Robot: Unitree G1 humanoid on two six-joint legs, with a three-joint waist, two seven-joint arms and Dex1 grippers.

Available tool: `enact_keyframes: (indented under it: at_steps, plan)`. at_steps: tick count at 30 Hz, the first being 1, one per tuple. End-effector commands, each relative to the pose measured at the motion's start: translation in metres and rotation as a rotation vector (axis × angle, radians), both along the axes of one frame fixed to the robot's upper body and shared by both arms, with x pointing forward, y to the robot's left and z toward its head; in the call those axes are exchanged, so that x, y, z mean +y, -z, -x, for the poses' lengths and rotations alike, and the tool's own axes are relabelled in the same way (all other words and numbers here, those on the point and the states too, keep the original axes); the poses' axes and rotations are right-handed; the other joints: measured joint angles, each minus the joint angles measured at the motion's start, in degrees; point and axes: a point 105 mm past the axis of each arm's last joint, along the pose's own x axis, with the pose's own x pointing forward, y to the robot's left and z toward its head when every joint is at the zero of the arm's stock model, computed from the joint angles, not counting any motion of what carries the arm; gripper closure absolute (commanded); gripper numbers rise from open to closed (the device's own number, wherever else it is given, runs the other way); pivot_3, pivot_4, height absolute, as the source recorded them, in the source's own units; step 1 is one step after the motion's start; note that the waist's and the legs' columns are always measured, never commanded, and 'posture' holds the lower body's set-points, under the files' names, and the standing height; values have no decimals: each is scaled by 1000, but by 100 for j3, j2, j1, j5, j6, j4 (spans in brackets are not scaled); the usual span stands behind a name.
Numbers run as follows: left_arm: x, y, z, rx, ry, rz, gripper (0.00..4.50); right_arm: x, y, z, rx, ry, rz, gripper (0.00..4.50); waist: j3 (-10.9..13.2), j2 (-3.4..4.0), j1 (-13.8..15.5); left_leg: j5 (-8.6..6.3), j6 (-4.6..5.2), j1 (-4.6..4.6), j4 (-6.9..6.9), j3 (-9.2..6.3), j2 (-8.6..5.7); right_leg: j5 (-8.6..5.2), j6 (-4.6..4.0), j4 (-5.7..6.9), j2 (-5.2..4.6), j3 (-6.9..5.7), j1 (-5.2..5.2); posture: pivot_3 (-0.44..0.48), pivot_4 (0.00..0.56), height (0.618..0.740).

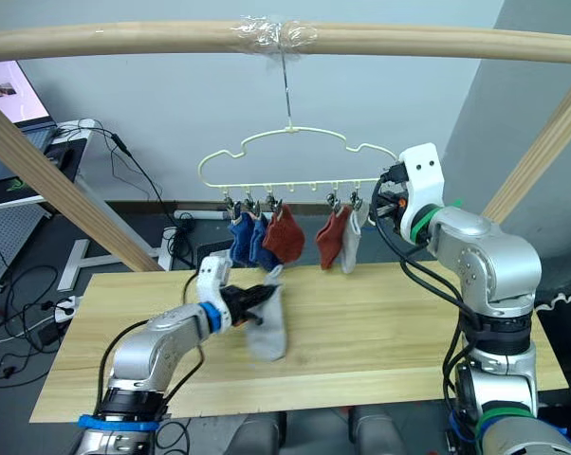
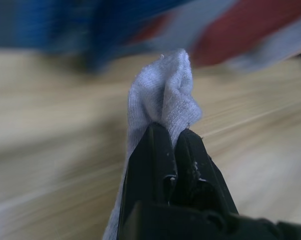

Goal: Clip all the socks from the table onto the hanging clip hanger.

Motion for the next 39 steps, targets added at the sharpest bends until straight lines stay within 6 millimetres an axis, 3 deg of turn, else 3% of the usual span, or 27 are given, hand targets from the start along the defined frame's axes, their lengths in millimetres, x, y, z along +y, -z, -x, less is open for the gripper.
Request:
enact_keyframes:
  at_steps: [1,8,17,22,28,39]
  plan:
    - [-33,-39,12,-56,121,124,4485,-2,-13,2,29,5,-87,4500,0,0,-14,0,0,0,0,1,0,0,0,0,0,1,0,129,200,740]
    - [-72,-75,16,-213,243,147,4485,-3,-21,3,167,3,-246,4500,-1,1,-48,0,0,4,-1,3,-1,14,-24,1,1,2,0,106,189,740]
    - [-112,-98,16,-601,329,-60,4485,-8,-23,-2,208,25,-319,4500,-1,2,-52,0,0,1,-1,9,-7,15,-25,-2,-1,9,-1,77,179,740]
    - [-119,-95,8,-691,289,-150,4485,-7,-25,-2,212,23,-336,4500,-2,4,-55,0,1,0,-1,11,-7,15,-25,-2,-1,11,-1,69,179,740]
    - [-119,-88,-18,-737,190,-272,4485,-7,-25,-2,228,27,-344,4500,-2,4,-60,0,2,-2,2,11,-8,15,-25,-1,0,12,-2,66,184,740]
    - [-123,-91,-25,-771,157,-280,4485,-6,-25,0,251,22,-363,4500,-2,4,-68,0,3,-11,1,10,-8,15,-25,-1,-1,11,-7,60,188,740]
